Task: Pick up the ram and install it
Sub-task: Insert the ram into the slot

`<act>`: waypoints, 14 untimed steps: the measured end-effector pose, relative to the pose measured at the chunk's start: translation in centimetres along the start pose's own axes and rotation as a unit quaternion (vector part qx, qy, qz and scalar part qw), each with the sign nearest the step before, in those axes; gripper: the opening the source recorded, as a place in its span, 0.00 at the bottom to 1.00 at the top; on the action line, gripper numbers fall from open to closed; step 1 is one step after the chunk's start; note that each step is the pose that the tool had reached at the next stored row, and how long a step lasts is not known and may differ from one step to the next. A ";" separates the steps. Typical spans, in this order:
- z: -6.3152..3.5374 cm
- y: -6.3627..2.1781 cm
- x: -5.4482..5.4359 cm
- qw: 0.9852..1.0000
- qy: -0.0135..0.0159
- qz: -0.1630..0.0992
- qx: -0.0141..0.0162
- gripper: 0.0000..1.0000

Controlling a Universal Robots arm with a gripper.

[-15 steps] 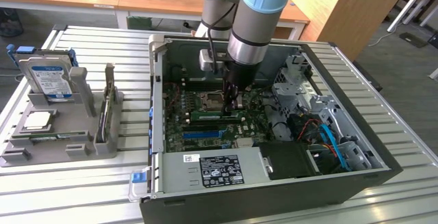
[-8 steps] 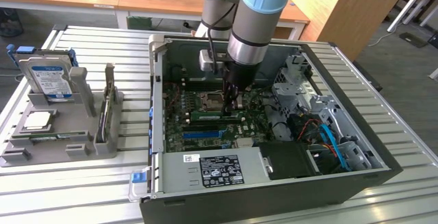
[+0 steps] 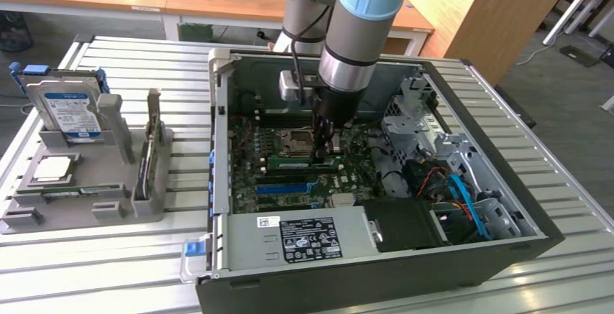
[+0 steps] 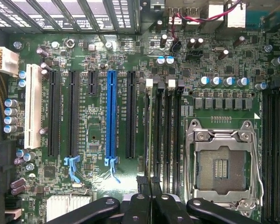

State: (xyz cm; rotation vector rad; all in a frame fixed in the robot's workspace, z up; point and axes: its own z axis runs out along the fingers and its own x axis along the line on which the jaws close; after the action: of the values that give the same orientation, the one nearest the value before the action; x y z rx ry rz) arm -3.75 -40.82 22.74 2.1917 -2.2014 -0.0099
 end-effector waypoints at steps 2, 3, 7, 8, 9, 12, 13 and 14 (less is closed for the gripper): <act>0.02 0.00 0.0 1.000 0.000 -0.001 0.000 0.12; 0.02 0.00 0.0 1.000 0.000 -0.001 0.000 0.12; 0.02 0.00 0.0 1.000 0.000 -0.001 0.000 0.12; 0.03 0.00 0.0 1.000 0.000 -0.001 0.000 0.12; 0.09 -0.01 0.0 1.000 0.000 -0.001 0.000 0.12; 0.29 -0.01 0.0 1.000 0.000 -0.001 0.000 0.12; 0.35 -0.01 0.0 1.000 0.000 -0.001 0.000 0.12; 0.41 -0.02 0.0 1.000 0.000 -0.001 0.000 0.12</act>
State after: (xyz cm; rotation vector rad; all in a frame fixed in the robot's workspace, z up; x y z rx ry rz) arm -3.75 -40.82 22.33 2.1945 -2.1991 -0.0096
